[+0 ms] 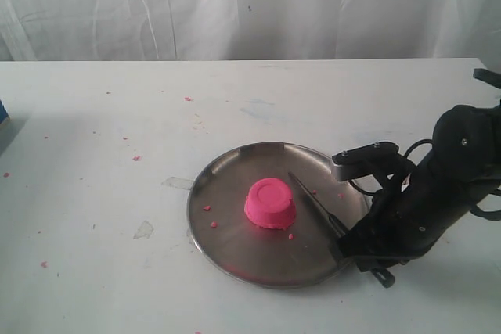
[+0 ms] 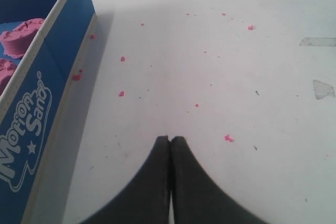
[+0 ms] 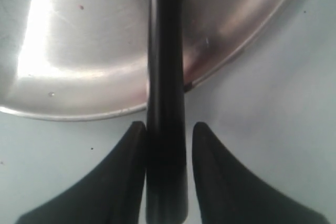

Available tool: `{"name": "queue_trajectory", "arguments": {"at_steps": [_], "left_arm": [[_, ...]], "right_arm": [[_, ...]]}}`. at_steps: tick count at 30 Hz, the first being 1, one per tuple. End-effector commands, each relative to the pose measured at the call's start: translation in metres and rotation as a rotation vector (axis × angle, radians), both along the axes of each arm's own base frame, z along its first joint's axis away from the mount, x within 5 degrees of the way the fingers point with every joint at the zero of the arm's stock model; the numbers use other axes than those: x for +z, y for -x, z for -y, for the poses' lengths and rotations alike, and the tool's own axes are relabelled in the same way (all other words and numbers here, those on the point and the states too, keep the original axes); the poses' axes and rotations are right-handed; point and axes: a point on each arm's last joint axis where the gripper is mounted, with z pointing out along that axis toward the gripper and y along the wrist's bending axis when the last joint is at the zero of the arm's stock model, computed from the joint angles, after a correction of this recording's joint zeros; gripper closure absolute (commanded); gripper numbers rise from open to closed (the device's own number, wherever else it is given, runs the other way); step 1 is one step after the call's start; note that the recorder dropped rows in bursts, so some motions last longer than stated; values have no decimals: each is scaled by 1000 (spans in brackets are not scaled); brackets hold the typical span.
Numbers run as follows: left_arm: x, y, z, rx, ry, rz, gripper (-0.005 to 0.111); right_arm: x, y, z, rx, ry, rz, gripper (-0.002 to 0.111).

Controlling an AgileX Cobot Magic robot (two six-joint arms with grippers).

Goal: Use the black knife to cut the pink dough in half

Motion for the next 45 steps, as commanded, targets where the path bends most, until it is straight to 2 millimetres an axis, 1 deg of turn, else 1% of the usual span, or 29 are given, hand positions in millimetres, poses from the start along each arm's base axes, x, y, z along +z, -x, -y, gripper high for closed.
{"name": "queue_trajectory", "arguments": {"at_steps": [1,9,12,16,24,28,35,40,45], "left_arm": [[-1,0,0,4,9,0,107],[-1,0,0,4,9,0,107],[-1,0,0,4,9,0,107],[-1,0,0,4,9,0,107],[-1,0,0,4,9,0,107],[-1,0,0,4,9,0,107],[-1,0,0,4,9,0,107],[-1,0,0,4,9,0,107],[-1,0,0,4,9,0,107]], "right_arm": [[3,-2,1,-5,-2,3,79],[3,-3,0,-14,-6,9,81],[3,-3,0,-13,-5,10,87],[3,-2,1,-11,-2,-4,97],[3,-2,1,-8,0,-8,108],[7,-5,0,-5,-2,-2,108],[24,-5,1,23,6,47,108],[27,-6,3,13,17,64,108],[24,-2,4,24,30,18,108]]}}
